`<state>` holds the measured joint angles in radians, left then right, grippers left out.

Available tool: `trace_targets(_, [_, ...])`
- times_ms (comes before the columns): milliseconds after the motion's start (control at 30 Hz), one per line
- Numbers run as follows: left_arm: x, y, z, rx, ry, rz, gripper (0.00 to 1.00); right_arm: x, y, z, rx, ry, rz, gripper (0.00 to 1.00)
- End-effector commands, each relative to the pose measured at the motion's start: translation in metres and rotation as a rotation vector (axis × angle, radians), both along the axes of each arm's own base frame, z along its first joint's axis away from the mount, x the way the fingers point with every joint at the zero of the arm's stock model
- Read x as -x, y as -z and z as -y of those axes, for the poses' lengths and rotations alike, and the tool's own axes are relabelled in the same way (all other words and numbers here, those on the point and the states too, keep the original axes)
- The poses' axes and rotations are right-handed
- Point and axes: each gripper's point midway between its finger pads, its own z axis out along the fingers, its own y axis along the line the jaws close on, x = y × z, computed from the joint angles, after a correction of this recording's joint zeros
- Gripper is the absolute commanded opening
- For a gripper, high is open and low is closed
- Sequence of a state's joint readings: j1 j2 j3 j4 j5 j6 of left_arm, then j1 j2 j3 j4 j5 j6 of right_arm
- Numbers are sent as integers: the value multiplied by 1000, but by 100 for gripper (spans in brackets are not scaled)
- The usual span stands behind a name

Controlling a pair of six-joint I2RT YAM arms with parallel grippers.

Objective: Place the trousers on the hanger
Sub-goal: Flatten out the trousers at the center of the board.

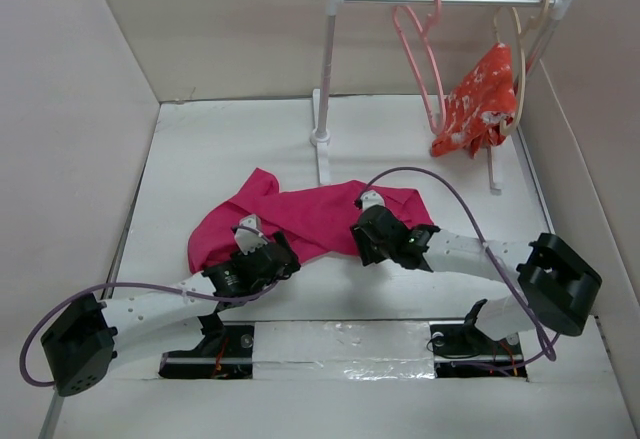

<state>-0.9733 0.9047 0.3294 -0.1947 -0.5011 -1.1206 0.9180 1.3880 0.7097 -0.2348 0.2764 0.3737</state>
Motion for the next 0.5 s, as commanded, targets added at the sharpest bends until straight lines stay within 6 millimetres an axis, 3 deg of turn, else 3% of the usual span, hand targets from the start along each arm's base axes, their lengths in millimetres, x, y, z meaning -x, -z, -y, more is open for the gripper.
trace_targets(0, [4, -1, -2, 18, -39, -32, 82, -16, -9, -12, -9, 33, 40, 54])
trace_targets(167, [-2, 0, 2, 9, -33, -30, 83, -13, 0, -16, 8, 31, 20, 54])
trace_targets(333, [-11, 14, 6, -64, -21, -37, 73, -6, -2, -14, 13, 33, 14, 57])
trace_targets(433, [-17, 19, 2, -142, -40, -48, 62, -1, 2, -12, 7, 44, -5, 57])
trace_targets(467, [-20, 18, 4, -146, -40, -42, 50, 1, 4, -12, 6, 42, -14, 57])
